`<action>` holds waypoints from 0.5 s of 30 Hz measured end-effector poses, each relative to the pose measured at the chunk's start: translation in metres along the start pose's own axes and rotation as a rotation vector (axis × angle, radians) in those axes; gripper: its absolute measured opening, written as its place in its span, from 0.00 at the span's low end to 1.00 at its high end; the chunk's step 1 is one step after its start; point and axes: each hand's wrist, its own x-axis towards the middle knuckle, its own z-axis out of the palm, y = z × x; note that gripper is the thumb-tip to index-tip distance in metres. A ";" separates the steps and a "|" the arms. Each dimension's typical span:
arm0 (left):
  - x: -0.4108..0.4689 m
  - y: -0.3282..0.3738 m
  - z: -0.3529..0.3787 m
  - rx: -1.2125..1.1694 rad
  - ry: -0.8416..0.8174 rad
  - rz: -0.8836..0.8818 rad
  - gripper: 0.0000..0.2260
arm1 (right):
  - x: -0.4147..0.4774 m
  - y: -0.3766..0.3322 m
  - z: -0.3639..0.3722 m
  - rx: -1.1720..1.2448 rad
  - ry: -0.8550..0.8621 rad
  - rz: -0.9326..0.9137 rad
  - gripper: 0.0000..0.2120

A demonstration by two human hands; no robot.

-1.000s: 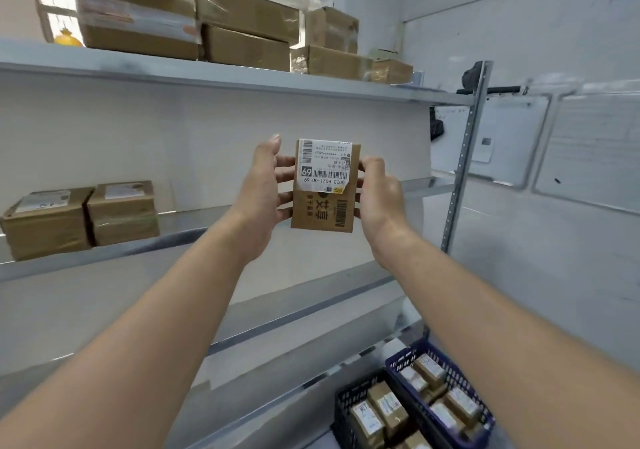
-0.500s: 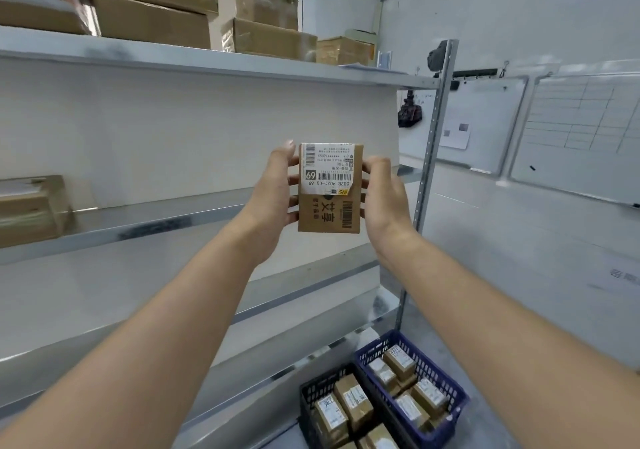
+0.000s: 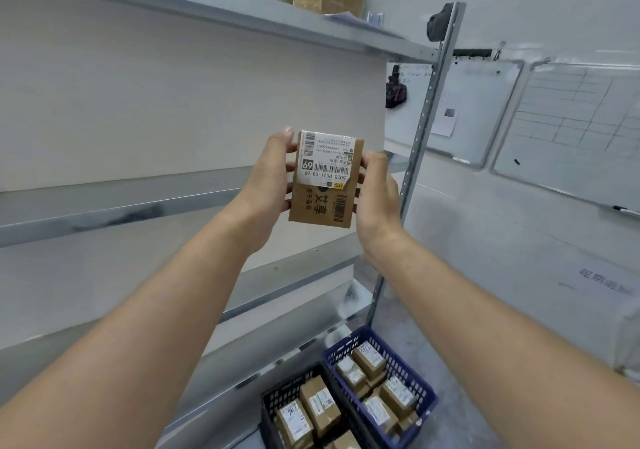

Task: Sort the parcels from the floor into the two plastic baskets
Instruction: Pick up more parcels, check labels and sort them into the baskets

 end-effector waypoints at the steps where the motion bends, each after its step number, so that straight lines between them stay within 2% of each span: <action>1: 0.013 -0.005 0.000 -0.004 -0.004 -0.010 0.18 | 0.012 0.005 0.004 -0.010 0.010 0.015 0.32; 10: 0.112 -0.061 0.007 -0.017 0.050 -0.074 0.16 | 0.100 0.067 0.029 -0.038 -0.013 0.103 0.29; 15: 0.141 -0.099 0.026 -0.005 0.137 -0.122 0.16 | 0.141 0.113 0.026 -0.029 -0.039 0.177 0.35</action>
